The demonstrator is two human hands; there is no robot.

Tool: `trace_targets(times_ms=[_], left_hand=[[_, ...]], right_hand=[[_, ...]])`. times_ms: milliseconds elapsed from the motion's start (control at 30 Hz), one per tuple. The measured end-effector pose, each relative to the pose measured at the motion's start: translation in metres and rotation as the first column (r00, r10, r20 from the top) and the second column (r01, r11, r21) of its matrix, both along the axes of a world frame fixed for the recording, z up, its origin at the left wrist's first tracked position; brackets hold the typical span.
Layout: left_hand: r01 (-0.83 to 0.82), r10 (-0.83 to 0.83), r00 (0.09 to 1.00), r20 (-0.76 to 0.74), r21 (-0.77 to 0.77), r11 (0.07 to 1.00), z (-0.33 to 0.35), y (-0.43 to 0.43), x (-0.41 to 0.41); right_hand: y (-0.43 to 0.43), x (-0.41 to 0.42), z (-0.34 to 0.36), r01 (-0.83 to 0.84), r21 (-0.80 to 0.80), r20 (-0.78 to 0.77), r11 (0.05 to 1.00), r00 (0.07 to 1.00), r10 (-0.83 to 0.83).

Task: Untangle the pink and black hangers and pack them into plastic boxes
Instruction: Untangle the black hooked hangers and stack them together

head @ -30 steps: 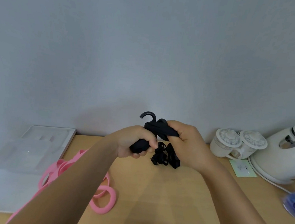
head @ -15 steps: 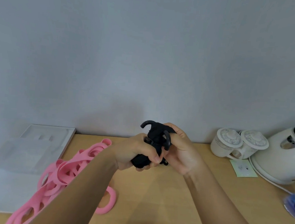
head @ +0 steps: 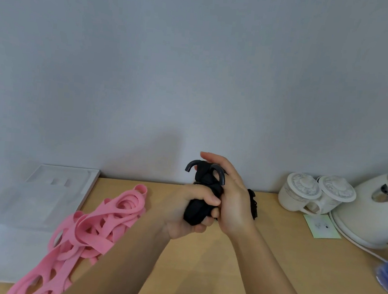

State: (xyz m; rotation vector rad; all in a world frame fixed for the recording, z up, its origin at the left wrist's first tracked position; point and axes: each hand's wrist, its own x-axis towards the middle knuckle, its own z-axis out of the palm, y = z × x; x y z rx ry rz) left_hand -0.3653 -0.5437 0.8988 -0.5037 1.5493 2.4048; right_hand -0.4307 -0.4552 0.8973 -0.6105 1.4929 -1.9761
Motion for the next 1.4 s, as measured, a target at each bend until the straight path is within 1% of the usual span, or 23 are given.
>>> trace_targets(times_ms=[100, 233, 333, 433, 467, 533, 600, 633, 733, 833, 867, 933, 1000, 1067, 1133, 1200, 1233, 1300, 1367, 1400], left_hand=[[-0.028, 0.028, 1.0, 0.005, -0.012, 1.0, 0.005, 0.002, -0.002], [-0.031, 0.034, 0.998, 0.048, -0.075, 0.997, 0.013, 0.002, -0.007], [-0.034, 0.043, 0.996, 0.072, -0.12, 0.992, 0.014, 0.001, -0.01], [-0.023, 0.042, 0.994, 0.102, -0.175, 0.984, 0.012, -0.003, -0.01], [-0.021, 0.042, 0.993, 0.112, -0.176, 0.984, 0.012, -0.004, -0.01], [-0.046, 0.06, 0.991, 0.124, -0.113, 0.992, 0.01, -0.004, -0.011], [-0.092, 0.096, 0.987, 0.126, -0.039, 0.995, 0.01, -0.003, -0.012], [-0.107, 0.111, 0.987, 0.121, -0.036, 0.994, 0.01, -0.002, -0.013], [-0.124, 0.137, 0.987, 0.086, -0.141, 0.982, 0.011, -0.001, -0.014], [-0.166, 0.183, 0.982, 0.052, -0.238, 0.957, 0.01, 0.004, -0.017], [-0.198, 0.214, 0.976, 0.039, -0.252, 0.947, 0.01, 0.006, -0.018], [-0.275, 0.286, 0.958, 0.005, -0.259, 0.926, 0.009, 0.01, -0.022], [-0.358, 0.361, 0.931, -0.046, -0.295, 0.886, 0.008, 0.012, -0.025], [-0.427, 0.403, 0.903, -0.15, -0.419, 0.801, 0.003, 0.013, -0.027], [-0.384, 0.317, 0.923, -0.22, -0.589, 0.711, -0.001, 0.013, -0.026], [-0.312, 0.219, 0.95, -0.223, -0.685, 0.658, -0.002, 0.011, -0.023], [-0.289, 0.18, 0.957, -0.228, -0.695, 0.659, -0.001, 0.009, -0.022], [-0.248, 0.127, 0.964, -0.232, -0.628, 0.738, -0.003, 0.006, -0.019], [-0.206, 0.096, 0.97, -0.224, -0.541, 0.816, -0.007, 0.005, -0.015], [-0.201, 0.095, 0.97, -0.223, -0.52, 0.83, -0.01, 0.004, -0.015]], right_hand=[[0.002, -0.002, 0.006, 0.023, 0.053, -0.132, 0.998, 0.991, -0.016], [0.007, -0.006, 0.008, 0.03, 0.065, -0.243, 0.997, 0.97, -0.014], [0.01, -0.007, 0.005, -0.012, 0.125, -0.246, 0.992, 0.968, 0.042], [0.015, -0.012, 0.002, -0.109, 0.281, -0.242, 0.954, 0.954, 0.18], [0.016, -0.013, 0.002, -0.135, 0.331, -0.244, 0.934, 0.944, 0.223], [0.016, -0.014, 0.001, -0.162, 0.374, -0.25, 0.913, 0.93, 0.268], [0.015, -0.013, 0.001, -0.174, 0.336, -0.257, 0.926, 0.929, 0.268], [0.015, -0.013, 0.0, -0.171, 0.31, -0.268, 0.935, 0.928, 0.259], [0.017, -0.015, -0.001, -0.131, 0.226, -0.349, 0.965, 0.914, 0.206], [0.017, -0.014, -0.009, -0.024, 0.102, -0.372, 0.994, 0.926, 0.061], [0.016, -0.012, -0.012, 0.001, 0.082, -0.379, 0.997, 0.925, 0.03], [0.013, -0.005, -0.015, 0.002, 0.095, -0.411, 0.995, 0.911, 0.037], [0.009, -0.001, -0.018, 0.018, 0.12, -0.379, 0.993, 0.925, 0.029], [0.005, -0.003, -0.02, 0.101, 0.136, -0.301, 0.986, 0.952, -0.056], [0.002, -0.005, -0.023, 0.179, 0.144, -0.189, 0.973, 0.97, -0.151], [0.002, -0.007, -0.028, 0.228, 0.135, -0.07, 0.964, 0.973, -0.22], [0.003, -0.008, -0.029, 0.232, 0.134, -0.029, 0.964, 0.973, -0.23], [0.005, -0.011, -0.029, 0.237, 0.14, 0.03, 0.961, 0.969, -0.244], [0.007, -0.015, -0.028, 0.274, 0.172, 0.037, 0.946, 0.958, -0.284], [0.007, -0.017, -0.027, 0.286, 0.191, 0.036, 0.939, 0.954, -0.298]])
